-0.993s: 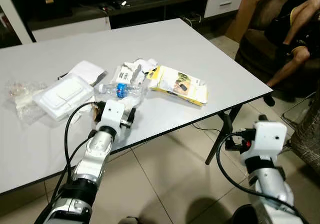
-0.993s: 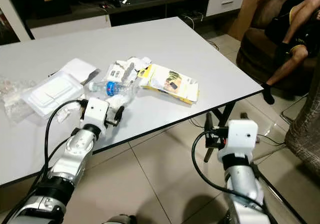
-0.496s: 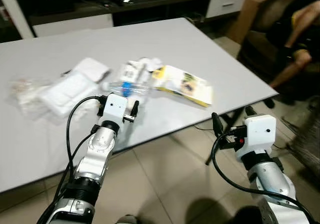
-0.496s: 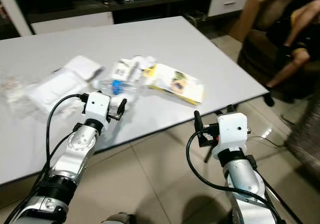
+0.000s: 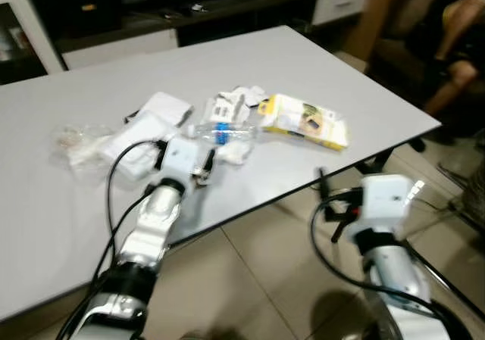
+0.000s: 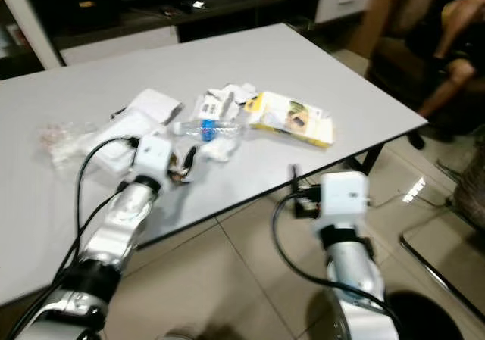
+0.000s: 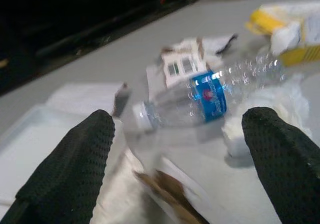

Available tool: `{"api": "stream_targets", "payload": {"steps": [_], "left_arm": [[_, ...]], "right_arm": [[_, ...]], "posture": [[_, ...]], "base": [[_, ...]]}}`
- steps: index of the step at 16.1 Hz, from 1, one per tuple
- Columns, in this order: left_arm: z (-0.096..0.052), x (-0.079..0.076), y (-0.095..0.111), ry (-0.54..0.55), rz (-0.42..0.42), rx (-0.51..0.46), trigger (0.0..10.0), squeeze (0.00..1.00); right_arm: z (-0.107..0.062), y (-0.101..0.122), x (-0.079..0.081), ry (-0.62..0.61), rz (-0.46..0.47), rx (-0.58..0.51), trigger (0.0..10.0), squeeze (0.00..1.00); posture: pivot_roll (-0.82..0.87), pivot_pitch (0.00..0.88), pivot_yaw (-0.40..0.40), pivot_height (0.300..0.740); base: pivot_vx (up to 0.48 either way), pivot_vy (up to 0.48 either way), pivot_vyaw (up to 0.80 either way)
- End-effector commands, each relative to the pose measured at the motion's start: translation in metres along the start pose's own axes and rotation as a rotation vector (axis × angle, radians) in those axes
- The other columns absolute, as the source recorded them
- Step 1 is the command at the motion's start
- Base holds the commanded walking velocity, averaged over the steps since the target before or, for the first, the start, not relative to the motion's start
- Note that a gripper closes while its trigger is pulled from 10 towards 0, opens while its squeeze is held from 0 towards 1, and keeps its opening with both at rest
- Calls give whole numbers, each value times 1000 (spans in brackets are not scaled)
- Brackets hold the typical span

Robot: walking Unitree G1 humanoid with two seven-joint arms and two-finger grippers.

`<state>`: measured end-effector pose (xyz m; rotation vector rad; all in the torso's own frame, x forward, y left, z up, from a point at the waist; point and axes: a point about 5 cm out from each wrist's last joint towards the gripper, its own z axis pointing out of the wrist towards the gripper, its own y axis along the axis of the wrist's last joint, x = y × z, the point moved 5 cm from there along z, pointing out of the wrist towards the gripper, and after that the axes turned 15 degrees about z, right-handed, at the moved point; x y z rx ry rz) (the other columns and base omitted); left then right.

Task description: Picking trash to rubbish bin

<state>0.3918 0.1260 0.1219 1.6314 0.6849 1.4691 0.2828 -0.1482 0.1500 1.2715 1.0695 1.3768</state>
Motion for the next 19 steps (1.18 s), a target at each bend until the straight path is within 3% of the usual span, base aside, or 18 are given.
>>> {"api": "stream_targets", "payload": {"steps": [1,10,14,19], "left_arm": [[-4,6,-7,2,19,12,10000,0],[4,-7,12,-45,-7,-37,10000,0],[4,-18,14,-102,-43,-49,10000,0],[8,-22,25,-98,-52,-81,10000,0]], "right_arm": [[2,7,7,4,15,-30,10000,0],[4,7,7,-24,9,-48,10000,0],[3,6,3,-54,32,-51,10000,0],[0,8,-7,-104,42,-61,10000,0]], "posture": [[120,77,1,740],[114,72,6,740],[110,74,7,740],[96,67,3,740]], "base": [[0,0,800],[0,0,800],[0,0,0],[0,0,0]]}}
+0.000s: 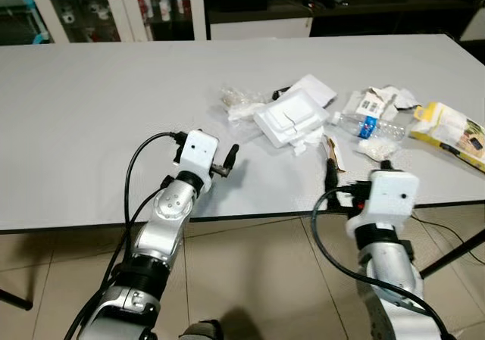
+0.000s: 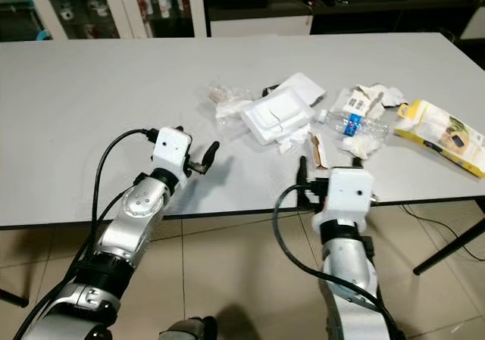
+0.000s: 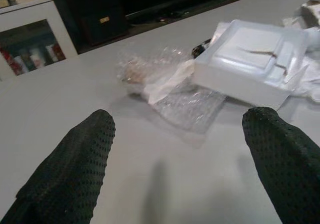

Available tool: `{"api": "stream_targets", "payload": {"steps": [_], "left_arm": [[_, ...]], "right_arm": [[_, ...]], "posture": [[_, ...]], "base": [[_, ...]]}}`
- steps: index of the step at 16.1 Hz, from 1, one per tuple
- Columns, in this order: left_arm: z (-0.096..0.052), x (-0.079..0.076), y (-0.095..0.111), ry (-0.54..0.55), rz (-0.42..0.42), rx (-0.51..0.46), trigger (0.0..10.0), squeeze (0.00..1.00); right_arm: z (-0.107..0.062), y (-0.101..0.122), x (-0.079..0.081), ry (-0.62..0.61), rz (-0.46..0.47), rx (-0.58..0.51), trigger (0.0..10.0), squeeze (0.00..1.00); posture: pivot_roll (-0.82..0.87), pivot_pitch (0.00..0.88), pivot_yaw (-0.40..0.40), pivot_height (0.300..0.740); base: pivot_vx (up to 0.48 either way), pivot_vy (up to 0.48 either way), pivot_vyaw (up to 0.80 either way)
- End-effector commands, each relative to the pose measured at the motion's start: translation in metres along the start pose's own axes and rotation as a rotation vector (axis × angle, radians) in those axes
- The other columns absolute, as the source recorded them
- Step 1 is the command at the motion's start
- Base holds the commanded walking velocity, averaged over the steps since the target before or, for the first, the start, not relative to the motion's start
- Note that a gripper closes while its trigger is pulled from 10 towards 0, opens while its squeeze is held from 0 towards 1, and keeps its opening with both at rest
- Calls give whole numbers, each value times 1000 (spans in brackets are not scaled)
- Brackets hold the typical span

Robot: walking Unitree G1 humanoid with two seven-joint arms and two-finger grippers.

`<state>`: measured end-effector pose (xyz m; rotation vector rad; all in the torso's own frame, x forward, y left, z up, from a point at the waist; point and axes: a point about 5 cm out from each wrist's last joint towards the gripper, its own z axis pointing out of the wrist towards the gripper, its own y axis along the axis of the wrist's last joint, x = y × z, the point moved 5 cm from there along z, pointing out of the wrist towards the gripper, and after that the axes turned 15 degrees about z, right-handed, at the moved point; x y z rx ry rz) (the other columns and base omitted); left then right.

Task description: Picking trash to rubbish bin

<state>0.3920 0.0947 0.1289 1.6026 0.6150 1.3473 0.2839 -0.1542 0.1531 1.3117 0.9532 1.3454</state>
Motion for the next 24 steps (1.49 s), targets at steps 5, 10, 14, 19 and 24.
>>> {"api": "stream_targets", "payload": {"steps": [5,10,14,19,24], "left_arm": [[4,-5,4,-12,1,-11,10000,0],[6,-6,3,-11,-11,-5,10000,0],[8,-7,3,-6,-21,2,10000,0],[10,-5,2,-1,-25,10,10000,0],[13,-4,1,2,-36,15,10000,0]], "right_arm": [[-1,4,-4,-27,11,-16,10000,0],[0,4,-4,-24,-3,-13,10000,0],[0,4,-5,-23,-20,-5,10000,0],[3,8,-7,-20,-47,-16,10000,0],[5,8,-7,-24,-47,-17,10000,0]], "posture": [[85,61,3,740],[78,62,2,740],[71,61,0,740],[72,59,-1,740],[71,53,1,740]], "base": [[0,-120,0],[0,-441,0],[0,-467,0],[0,-433,0],[0,-367,0]]}}
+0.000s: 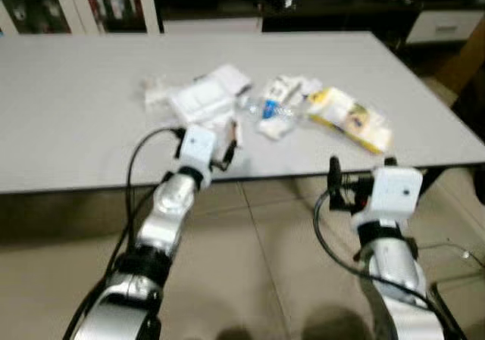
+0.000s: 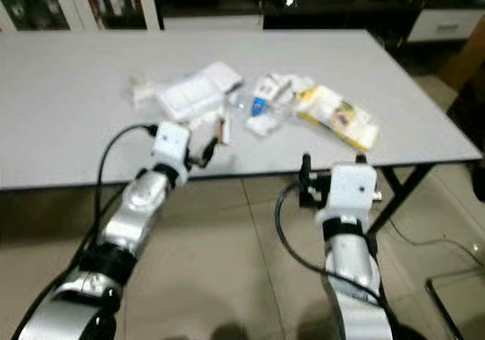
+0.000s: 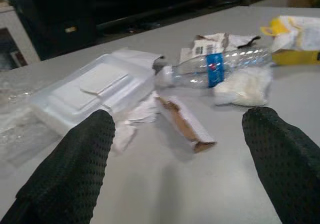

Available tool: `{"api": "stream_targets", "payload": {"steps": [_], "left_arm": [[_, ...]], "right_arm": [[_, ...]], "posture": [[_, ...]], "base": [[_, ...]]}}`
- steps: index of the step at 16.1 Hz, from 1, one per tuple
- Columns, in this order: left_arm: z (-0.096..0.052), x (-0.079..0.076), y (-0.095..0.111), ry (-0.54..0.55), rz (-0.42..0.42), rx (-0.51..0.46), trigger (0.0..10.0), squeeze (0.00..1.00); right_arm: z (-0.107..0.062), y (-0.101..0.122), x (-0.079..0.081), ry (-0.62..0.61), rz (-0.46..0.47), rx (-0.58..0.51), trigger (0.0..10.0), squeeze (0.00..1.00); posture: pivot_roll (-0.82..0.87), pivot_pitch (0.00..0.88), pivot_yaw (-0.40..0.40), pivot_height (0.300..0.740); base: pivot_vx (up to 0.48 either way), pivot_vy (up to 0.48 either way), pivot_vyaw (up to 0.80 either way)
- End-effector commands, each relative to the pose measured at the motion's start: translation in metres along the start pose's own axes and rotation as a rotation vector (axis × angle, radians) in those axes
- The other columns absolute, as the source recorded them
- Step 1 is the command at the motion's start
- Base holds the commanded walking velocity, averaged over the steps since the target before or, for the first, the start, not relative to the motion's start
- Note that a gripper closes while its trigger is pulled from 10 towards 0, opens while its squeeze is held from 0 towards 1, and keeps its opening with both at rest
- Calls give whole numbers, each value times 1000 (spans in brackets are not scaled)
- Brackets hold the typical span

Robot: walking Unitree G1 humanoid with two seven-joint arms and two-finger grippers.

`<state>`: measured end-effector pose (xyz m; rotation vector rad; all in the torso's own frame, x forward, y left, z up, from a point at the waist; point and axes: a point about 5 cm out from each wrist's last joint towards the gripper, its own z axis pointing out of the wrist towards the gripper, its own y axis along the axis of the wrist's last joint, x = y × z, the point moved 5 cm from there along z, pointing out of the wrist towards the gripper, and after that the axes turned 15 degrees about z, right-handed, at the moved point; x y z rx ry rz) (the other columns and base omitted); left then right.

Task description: Picking trash to rubbish bin

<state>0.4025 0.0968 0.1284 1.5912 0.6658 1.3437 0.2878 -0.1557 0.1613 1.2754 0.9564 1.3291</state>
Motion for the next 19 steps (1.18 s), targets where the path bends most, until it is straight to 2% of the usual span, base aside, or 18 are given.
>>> {"api": "stream_targets", "payload": {"steps": [1,3,8,13,19], "left_arm": [[4,-10,6,-26,-28,-16,10000,0],[3,-13,11,-49,-63,-49,10000,0],[3,-18,15,-87,-84,-72,10000,0],[4,-20,17,-98,-99,-80,10000,0],[2,-20,13,-101,-96,-67,10000,0]], "right_arm": [[0,-1,-9,-29,-17,7,10000,0],[-1,-1,-9,-31,-16,8,10000,0],[-1,-1,-9,-37,-18,5,10000,0],[0,10,-21,-99,-27,-38,10000,0],[0,8,-20,-101,-22,-31,10000,0]], "posture": [[71,53,1,740],[72,52,2,740],[66,55,3,740],[66,55,3,740],[57,66,2,740]], "base": [[0,0,0],[0,0,0],[52,0,0],[449,0,0],[480,0,0]]}}
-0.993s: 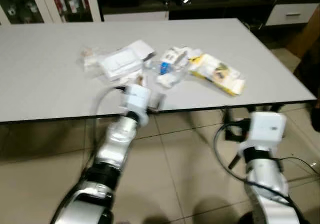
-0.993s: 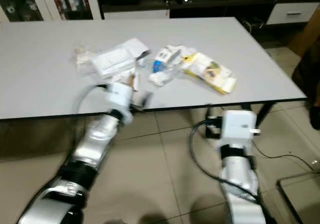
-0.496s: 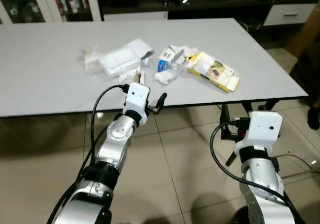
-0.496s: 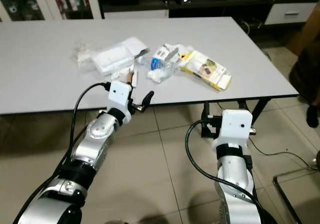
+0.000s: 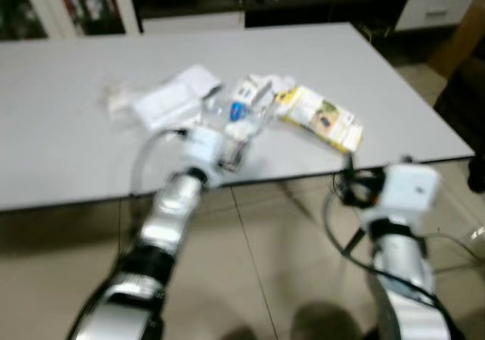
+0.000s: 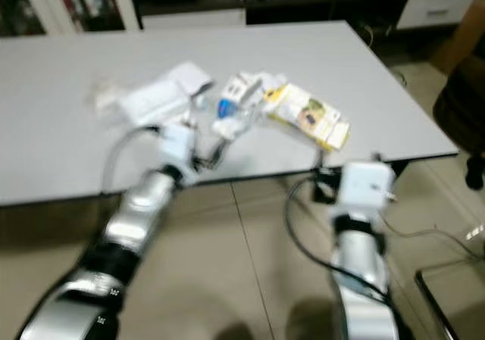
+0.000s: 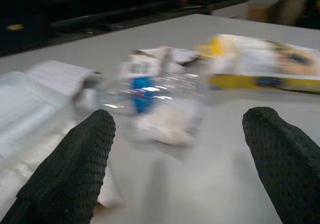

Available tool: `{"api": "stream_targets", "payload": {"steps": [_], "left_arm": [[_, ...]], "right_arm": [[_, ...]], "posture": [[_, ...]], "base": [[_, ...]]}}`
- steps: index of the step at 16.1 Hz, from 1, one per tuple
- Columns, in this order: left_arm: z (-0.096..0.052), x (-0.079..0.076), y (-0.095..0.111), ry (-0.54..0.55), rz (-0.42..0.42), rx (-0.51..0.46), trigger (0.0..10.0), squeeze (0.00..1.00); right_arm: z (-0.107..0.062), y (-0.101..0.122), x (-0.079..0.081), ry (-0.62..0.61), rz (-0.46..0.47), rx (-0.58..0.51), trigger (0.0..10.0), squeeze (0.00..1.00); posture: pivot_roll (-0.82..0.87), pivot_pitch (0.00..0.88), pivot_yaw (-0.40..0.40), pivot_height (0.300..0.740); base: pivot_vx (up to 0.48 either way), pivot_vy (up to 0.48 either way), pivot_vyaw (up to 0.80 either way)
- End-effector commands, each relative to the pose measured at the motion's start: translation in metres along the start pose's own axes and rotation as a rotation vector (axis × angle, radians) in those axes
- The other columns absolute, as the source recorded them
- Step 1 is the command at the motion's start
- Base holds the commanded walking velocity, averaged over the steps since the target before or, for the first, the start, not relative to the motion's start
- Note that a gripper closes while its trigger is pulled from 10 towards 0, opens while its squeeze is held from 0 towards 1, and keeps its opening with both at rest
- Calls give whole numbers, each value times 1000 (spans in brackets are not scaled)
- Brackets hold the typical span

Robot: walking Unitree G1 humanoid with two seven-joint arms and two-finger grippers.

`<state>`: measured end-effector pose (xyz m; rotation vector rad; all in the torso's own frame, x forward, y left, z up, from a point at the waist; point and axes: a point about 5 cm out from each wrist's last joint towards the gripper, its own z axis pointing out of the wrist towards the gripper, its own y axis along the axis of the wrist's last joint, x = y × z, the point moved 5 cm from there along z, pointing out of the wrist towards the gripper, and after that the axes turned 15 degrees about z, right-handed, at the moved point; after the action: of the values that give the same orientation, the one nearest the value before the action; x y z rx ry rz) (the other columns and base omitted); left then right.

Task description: Picking trash to rubbish bin

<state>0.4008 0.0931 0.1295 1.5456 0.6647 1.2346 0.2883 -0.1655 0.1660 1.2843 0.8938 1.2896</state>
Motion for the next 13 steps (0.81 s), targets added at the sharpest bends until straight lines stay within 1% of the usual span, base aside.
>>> {"api": "stream_targets", "payload": {"steps": [1,4,6,7,8,11,13], "left_arm": [[4,-17,8,-46,-6,-25,10000,0],[3,-16,7,-48,0,-21,10000,0],[3,-16,6,-50,4,-17,10000,0],[4,-15,5,-43,6,-9,10000,0],[4,-15,4,-37,8,0,10000,0],[3,-15,4,-36,4,-4,10000,0],[3,-16,4,-37,3,-4,10000,0]], "right_arm": [[-1,1,-11,-39,-16,0,10000,0],[-2,0,-9,-39,-8,5,10000,0],[-1,0,-11,-49,0,5,10000,0],[0,0,-14,-67,28,10,10000,0],[1,0,-17,-79,45,14,10000,0],[5,2,-26,-108,56,20,10000,0],[6,2,-28,-118,56,22,10000,0]], "posture": [[57,67,3,740],[60,73,7,740],[60,73,8,740],[60,73,8,740],[60,73,8,740],[60,73,4,740],[60,73,4,740]], "base": [[480,0,0],[480,0,0],[368,0,0],[251,0,0],[0,0,0],[0,0,0],[0,0,0]]}}
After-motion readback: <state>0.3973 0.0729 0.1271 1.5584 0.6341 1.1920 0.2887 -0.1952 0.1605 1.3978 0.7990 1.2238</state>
